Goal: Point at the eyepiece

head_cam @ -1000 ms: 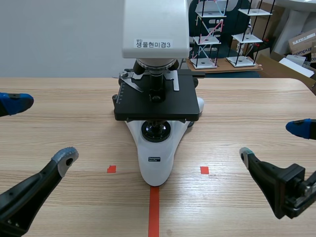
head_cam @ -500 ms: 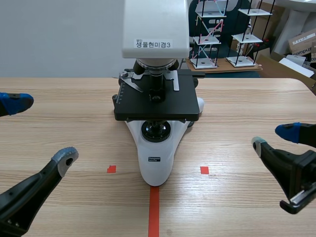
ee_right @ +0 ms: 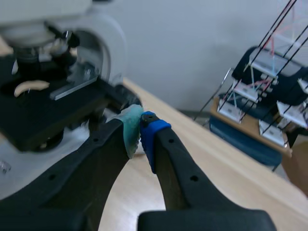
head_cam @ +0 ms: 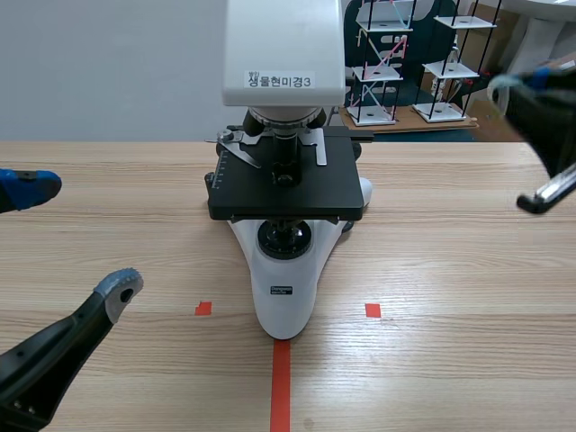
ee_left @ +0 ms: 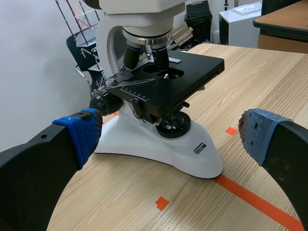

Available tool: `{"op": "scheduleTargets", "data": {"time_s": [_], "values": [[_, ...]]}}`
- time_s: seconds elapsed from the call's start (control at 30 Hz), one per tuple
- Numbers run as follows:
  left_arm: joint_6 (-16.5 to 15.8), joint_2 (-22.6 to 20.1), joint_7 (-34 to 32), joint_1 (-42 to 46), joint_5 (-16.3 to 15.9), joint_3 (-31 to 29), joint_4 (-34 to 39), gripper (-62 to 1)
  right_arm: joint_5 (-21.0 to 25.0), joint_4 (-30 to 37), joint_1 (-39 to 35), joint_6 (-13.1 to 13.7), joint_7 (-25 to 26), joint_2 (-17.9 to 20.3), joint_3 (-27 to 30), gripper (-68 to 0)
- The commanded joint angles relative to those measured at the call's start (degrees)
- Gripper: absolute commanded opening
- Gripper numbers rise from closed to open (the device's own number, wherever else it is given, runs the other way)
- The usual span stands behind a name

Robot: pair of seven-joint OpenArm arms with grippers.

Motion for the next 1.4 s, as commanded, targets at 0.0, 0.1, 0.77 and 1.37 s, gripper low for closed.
{"op": "scheduleTargets", "data": {"time_s": [0.0, 0.1, 0.77, 1.37], "values": [[0.33, 0.28, -0.94, 0.28, -0.50, -0.15, 0.74, -1.3, 1.36, 0.98, 3.19, -0.07, 1.03, 1.40, 0.22, -66.0], [0.33, 0.28, -0.94, 0.28, -0.50, -0.15, 0.74, -1.3, 2.97, 0.92, 8.61, 1.11, 0.76, 2.45, -0.15, -66.0], [0.33, 0.28, -0.94, 0.28, -0.50, -0.15, 0.74, -1.3, 8.68, -20.31, 50.07, 1.09, -1.53, 6.69, -27.50, -65.8], [0.35, 0.59, -0.96, 0.26, -0.50, -0.15, 0.74, -1.3, 10.21, -29.09, 62.31, 4.39, -1.55, 3.04, -36.61, -65.8]]}}
